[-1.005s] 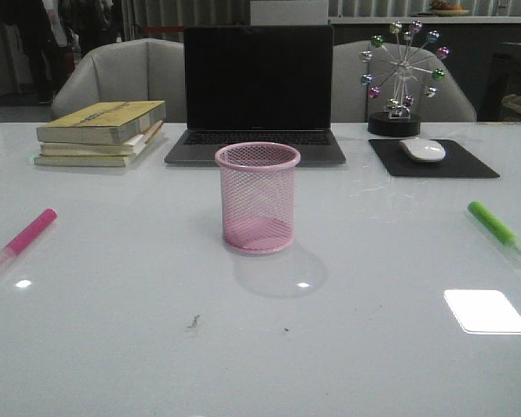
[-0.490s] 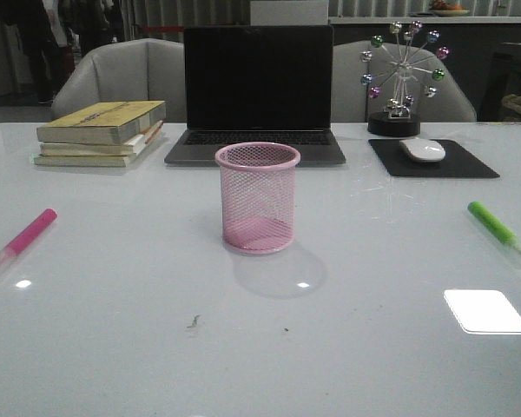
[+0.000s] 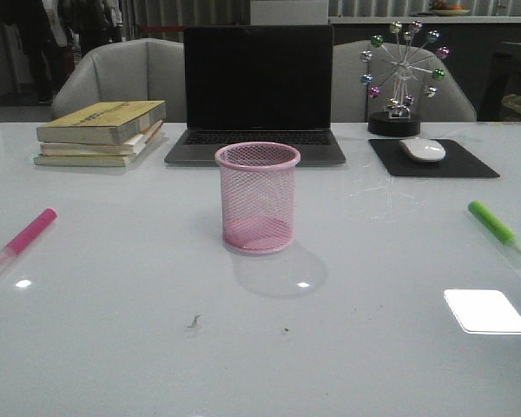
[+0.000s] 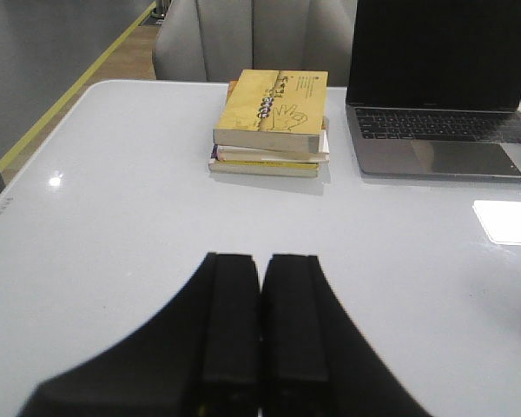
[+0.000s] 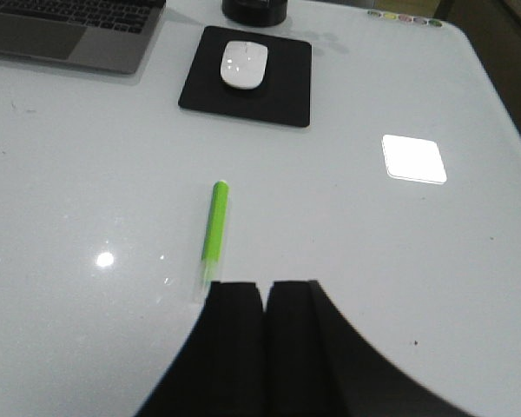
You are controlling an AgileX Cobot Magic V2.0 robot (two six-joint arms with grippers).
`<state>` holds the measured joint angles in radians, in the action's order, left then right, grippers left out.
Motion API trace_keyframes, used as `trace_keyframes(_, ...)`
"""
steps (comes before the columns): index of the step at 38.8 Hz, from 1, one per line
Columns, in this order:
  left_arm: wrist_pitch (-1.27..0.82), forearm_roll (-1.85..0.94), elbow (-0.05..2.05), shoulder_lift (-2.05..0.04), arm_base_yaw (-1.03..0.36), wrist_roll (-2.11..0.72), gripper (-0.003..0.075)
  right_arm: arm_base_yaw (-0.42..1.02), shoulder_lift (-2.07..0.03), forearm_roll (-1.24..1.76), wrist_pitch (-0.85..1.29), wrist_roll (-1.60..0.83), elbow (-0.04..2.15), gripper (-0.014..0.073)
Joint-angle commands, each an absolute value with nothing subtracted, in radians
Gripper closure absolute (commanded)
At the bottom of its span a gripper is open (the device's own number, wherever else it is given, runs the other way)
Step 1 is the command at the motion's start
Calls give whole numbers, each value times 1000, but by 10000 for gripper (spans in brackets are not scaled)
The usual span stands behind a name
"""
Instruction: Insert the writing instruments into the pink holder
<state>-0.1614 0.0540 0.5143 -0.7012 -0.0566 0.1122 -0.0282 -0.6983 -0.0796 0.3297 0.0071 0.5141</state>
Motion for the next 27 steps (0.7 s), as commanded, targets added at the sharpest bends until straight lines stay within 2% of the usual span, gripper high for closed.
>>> trace_keyframes(1,-54,55,551,-714,-63,117,627,-32,-715,-79,262,7,551,563)
trace_keyframes(12,10,54,551,-714,-63,117,627,-32,-716,-79,263,7,551,554)
trace_keyframes(16,10,54,551,-714,-63,117,612,-32,-716,-79,263,7,551,473)
trace_keyframes(20,8,54,551,-714,-63,117,517,-32,-716,-79,263,7,551,343)
trace_keyframes(22,0,54,551,-714,-63,117,434,-32,-716,-79,263,7,551,298)
trace_keyframes(27,-20,23,551,-714,-63,117,284,-32,-716,-79,272,7,551,267)
